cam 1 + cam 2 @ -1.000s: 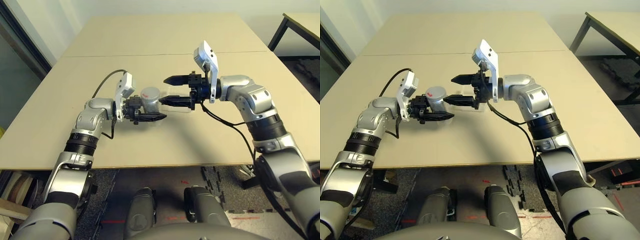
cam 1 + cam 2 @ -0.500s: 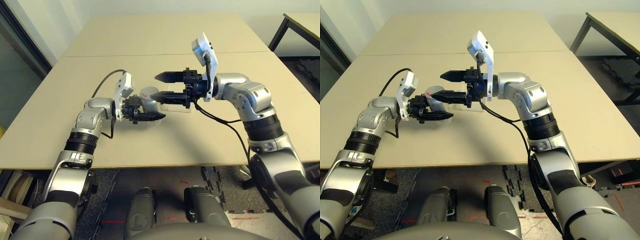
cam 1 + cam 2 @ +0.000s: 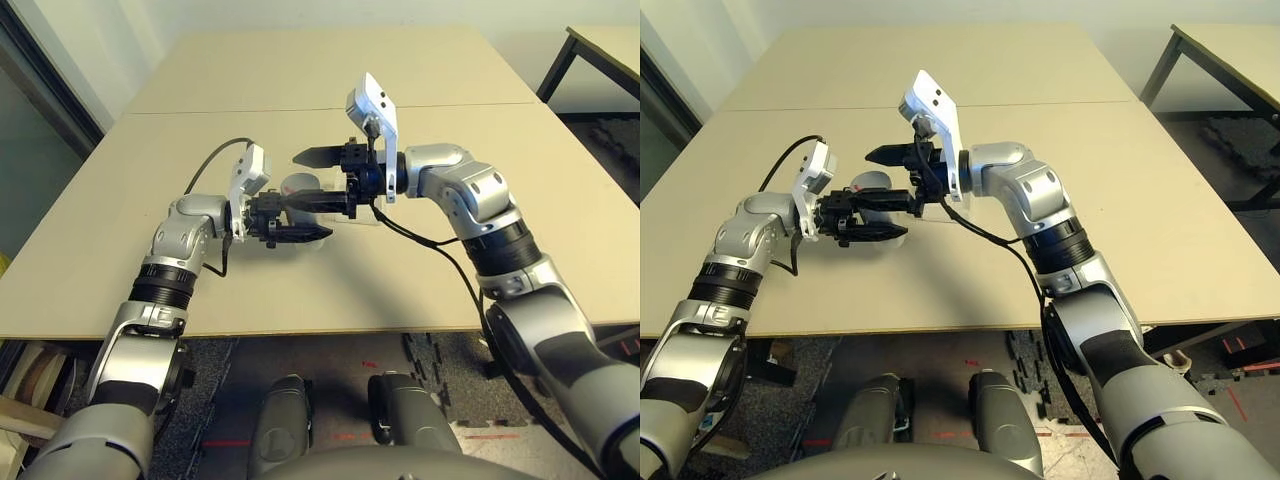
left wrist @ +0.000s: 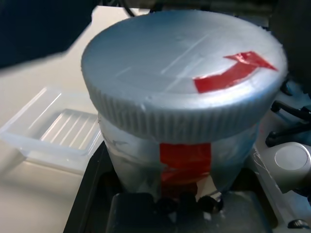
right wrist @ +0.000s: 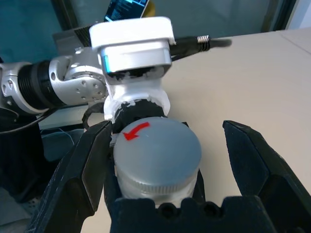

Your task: Pour the medicine from the bottle into the box.

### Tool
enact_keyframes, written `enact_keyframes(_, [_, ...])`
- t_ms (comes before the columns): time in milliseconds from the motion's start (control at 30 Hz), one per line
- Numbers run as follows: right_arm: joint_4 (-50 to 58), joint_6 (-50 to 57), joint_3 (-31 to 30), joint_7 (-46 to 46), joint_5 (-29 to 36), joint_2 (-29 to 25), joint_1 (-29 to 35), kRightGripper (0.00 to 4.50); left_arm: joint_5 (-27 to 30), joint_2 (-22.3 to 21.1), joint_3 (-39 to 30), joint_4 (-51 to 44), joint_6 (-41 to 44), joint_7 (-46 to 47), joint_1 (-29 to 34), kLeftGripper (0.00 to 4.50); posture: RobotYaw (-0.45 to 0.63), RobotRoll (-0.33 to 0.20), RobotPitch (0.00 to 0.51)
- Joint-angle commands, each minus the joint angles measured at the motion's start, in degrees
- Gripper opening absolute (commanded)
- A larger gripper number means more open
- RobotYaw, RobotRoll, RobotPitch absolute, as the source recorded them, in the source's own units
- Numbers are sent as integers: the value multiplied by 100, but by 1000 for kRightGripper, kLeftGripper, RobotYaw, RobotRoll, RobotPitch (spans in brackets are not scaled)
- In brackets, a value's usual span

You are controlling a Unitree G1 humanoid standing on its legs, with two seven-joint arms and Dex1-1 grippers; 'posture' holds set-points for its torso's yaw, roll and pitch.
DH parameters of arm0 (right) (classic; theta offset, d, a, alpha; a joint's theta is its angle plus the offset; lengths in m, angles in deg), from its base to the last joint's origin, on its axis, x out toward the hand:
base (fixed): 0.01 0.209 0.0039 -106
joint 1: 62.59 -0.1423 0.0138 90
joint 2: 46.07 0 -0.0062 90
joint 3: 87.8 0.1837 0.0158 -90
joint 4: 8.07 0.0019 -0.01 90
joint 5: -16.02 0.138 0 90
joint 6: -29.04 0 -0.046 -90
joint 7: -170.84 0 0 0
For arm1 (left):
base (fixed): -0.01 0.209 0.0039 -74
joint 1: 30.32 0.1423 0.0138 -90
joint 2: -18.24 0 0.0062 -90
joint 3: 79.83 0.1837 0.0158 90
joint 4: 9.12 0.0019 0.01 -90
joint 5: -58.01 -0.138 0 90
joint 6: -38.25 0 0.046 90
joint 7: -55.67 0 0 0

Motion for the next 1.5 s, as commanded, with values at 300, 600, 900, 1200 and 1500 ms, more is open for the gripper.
enact_keyframes(300, [-23, 137, -147, 228, 7, 1, -39, 3205, 7, -25, 36, -147, 52, -36, 45, 2605, -30, 0, 81])
enact_keyframes(600, [-19, 636, 344, -42, 428, 177, -73, 2606, -28, -14, 43, -88, 17, -30, 36, 2605, -33, 0, 80])
enact_keyframes(900, [-243, 687, 1036, -556, 604, 110, -138, 2606, -32, -18, 46, -51, -3, -22, 12, 2605, -37, 0, 82])
enact_keyframes(1200, [-1129, -220, 1300, -734, 90, -827, 400, 2606, -75, -28, -9, 30, -133, 60, -21, 2605, -43, 0, 81])
enact_keyframes(1500, [-3847, -2829, 1155, -2290, -1451, -1178, 861, 2606, -136, 40, 12, 230, -311, 103, -171, 2605, -57, 0, 81])
